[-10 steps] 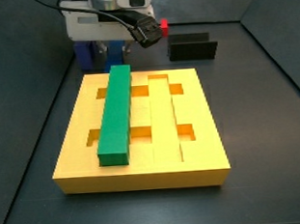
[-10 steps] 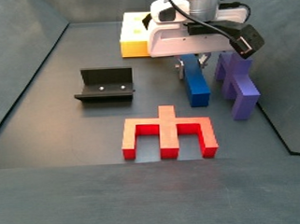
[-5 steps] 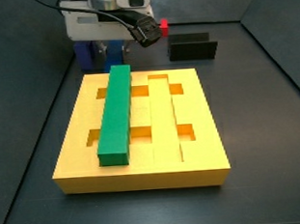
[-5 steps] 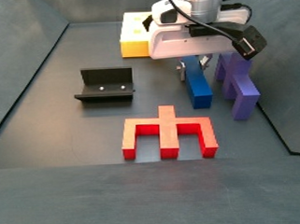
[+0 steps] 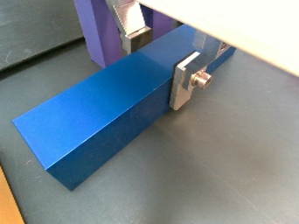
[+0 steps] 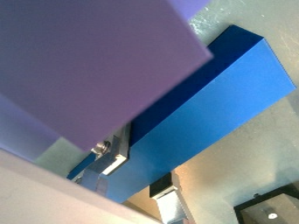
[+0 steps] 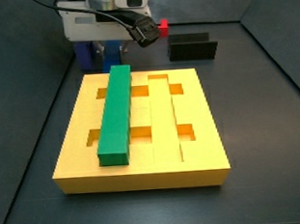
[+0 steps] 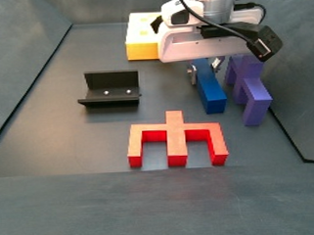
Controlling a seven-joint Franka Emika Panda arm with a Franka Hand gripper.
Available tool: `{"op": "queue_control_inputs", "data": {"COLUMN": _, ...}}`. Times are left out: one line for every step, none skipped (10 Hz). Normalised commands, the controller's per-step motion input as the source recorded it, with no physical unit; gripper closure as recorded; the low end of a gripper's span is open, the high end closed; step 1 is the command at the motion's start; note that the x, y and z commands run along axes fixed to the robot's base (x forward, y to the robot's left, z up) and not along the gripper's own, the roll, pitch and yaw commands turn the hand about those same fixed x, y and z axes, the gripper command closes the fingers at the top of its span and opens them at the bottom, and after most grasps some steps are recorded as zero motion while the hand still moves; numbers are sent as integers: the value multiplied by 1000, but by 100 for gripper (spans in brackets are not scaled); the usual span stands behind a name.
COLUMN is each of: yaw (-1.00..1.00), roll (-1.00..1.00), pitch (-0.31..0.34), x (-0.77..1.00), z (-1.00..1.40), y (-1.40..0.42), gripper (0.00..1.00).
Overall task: Pick up the blue object. Move up. Move to above the board. Insert the blue object.
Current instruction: Pick up the blue object, then move up, then move to above the board.
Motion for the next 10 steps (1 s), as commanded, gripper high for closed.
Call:
{"op": "queue_control_inputs", "data": {"yaw": 0, "roll": 0, "pitch": 0, "x": 0, "z": 0, "y": 0, "gripper": 100}}
{"op": "queue_control_inputs", "data": {"yaw": 0, "roll": 0, "pitch": 0, "x": 0, "z": 0, "y": 0, "gripper": 100}}
{"op": "queue_control_inputs", "data": {"yaw": 0, "roll": 0, "pitch": 0, "x": 0, "z": 833, "y": 0, "gripper": 100}}
{"op": "queue_control_inputs", "data": {"yaw": 30, "roll": -5, "pitch": 6, "x": -10, "z": 822, "y": 20, "gripper": 100}}
{"op": "queue_control_inputs", "data": {"yaw": 32, "roll": 3, "pitch": 40, "x": -55, "z": 673, "y": 31, "gripper": 100}}
{"op": "queue_control_inputs", "data": {"yaw": 15, "roll": 22, "pitch": 21, "x": -40, "z": 393, "y": 21, "gripper": 100}}
{"op": "queue_control_inputs", "data": {"yaw": 0, "roll": 0, "pitch": 0, "x": 0, "z": 1400, "y": 0, "gripper": 100}}
{"op": "queue_control_inputs", "data": {"yaw": -8, "roll": 6, "pitch": 17, "x": 0, "z": 1400, "y": -3, "gripper": 100}}
{"op": "queue_control_inputs", "data": {"yaw": -1, "roll": 39, "pitch": 27, "x": -28, "z": 1400, "y": 4, "gripper": 100}}
{"op": "queue_control_inputs", "data": {"yaw": 1, "roll": 44, "pitch": 18, "x": -15, "z": 1400, "y": -1, "gripper": 100}}
